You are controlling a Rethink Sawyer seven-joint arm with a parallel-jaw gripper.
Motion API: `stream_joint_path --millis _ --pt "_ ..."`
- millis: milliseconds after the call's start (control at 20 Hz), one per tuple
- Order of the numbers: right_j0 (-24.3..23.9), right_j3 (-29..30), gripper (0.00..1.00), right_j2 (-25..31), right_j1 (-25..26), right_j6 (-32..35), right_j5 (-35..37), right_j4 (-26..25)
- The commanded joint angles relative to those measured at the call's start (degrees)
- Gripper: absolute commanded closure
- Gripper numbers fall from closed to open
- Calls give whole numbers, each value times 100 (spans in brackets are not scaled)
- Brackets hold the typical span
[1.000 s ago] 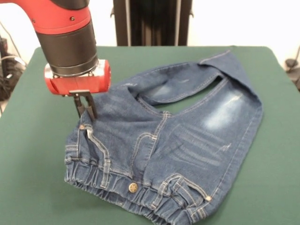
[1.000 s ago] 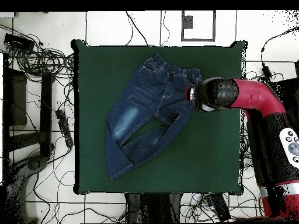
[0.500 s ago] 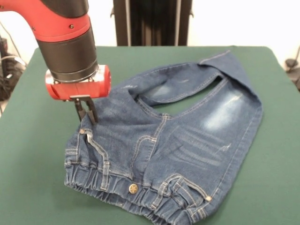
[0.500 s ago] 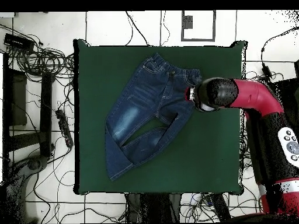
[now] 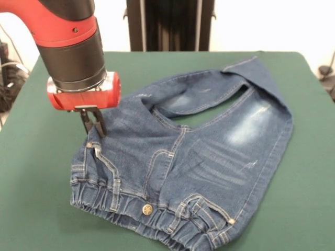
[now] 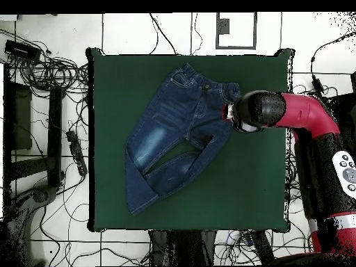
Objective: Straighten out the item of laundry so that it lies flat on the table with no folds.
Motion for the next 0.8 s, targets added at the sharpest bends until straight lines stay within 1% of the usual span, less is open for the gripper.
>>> stream_joint_path --millis 50,250,500,600,800 --pt "72 -258 100 404 138 -2029 623 32" --pt "37 -309 100 380 71 -2064 757 19" --pt "-50 -280 100 370 112 -2099 711 4" --pt "-122 -243 100 362 137 -2136 686 15" --pt "-251 -99 100 331 31 -2210 704 55"
